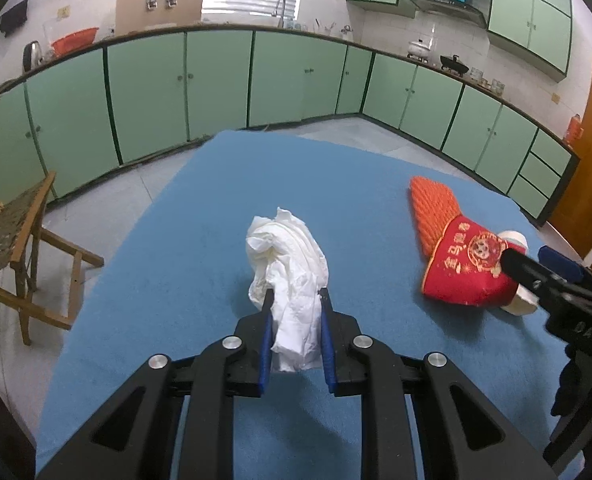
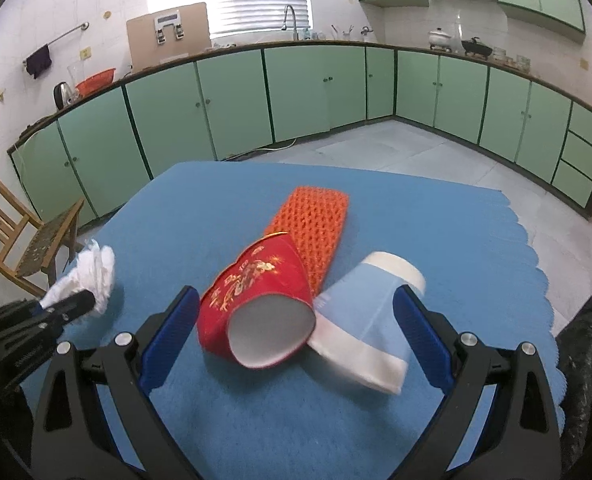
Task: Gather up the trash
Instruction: 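Grasp the white tissue with the left tool, then grasp the red paper cup with the right tool while the left holds the tissue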
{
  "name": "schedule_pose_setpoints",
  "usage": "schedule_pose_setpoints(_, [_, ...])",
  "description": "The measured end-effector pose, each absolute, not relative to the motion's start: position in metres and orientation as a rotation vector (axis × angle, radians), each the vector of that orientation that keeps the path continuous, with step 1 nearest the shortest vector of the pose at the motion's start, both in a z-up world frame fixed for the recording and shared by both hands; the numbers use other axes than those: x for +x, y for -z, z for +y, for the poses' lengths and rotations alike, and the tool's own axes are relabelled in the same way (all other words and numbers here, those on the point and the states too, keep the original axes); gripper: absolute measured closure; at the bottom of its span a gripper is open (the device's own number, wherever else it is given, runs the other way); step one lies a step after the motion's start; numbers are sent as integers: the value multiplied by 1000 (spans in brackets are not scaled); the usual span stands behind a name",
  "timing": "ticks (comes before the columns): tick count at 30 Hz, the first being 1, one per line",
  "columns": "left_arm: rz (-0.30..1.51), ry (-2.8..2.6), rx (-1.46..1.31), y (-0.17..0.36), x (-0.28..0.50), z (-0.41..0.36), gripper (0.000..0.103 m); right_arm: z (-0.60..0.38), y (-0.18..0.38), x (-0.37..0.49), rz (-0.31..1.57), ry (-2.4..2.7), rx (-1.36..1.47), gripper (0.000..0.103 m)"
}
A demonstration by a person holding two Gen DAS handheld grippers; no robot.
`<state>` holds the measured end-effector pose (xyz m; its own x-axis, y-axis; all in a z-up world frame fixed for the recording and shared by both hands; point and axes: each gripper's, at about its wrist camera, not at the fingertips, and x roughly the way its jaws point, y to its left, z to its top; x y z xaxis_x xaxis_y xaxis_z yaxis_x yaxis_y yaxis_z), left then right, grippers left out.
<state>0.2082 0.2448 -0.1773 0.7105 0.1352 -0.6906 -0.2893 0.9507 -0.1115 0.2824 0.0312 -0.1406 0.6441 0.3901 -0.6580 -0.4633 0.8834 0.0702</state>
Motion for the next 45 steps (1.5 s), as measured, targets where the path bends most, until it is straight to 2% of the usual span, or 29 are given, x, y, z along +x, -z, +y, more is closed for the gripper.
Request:
schedule_pose_setpoints(6, [727, -254, -230, 177, 208, 252, 83, 42, 151, 281, 754, -510, -115, 9])
schedule_pose_setpoints(10, [729, -259, -236, 180, 206, 253, 83, 48, 156, 277, 781, -546, -119, 25])
schedule_pose_setpoints(17, [740, -254, -245, 184, 205, 250, 83, 58, 161, 273, 804, -564, -121, 20])
schedule_pose_setpoints(20, [741, -254, -246, 184, 204, 250, 83, 60, 159, 274, 813, -588, -108, 35])
schedule_pose_setpoints(21, [743, -253, -247, 184, 204, 250, 83, 61, 160, 274, 827, -599, -105, 43])
schedule_pose_setpoints(23, [748, -253, -246, 185, 205, 249, 83, 59, 160, 274, 829, -599, -96, 45])
schedule_pose_setpoints(28, [758, -255, -249, 187, 205, 249, 83, 48, 153, 271, 813, -604, -59, 64])
schedule_pose_setpoints(35, [765, -246, -248, 187, 203, 244, 82, 34, 151, 260, 856, -632, -8, 61])
schedule_pose_setpoints(40, [774, -243, -251, 189, 198, 241, 82, 37, 156, 248, 875, -653, -35, 54])
schedule_pose_setpoints(45, [790, -247, -255, 194, 194, 242, 82, 40, 156, 248, 884, -676, -43, 58])
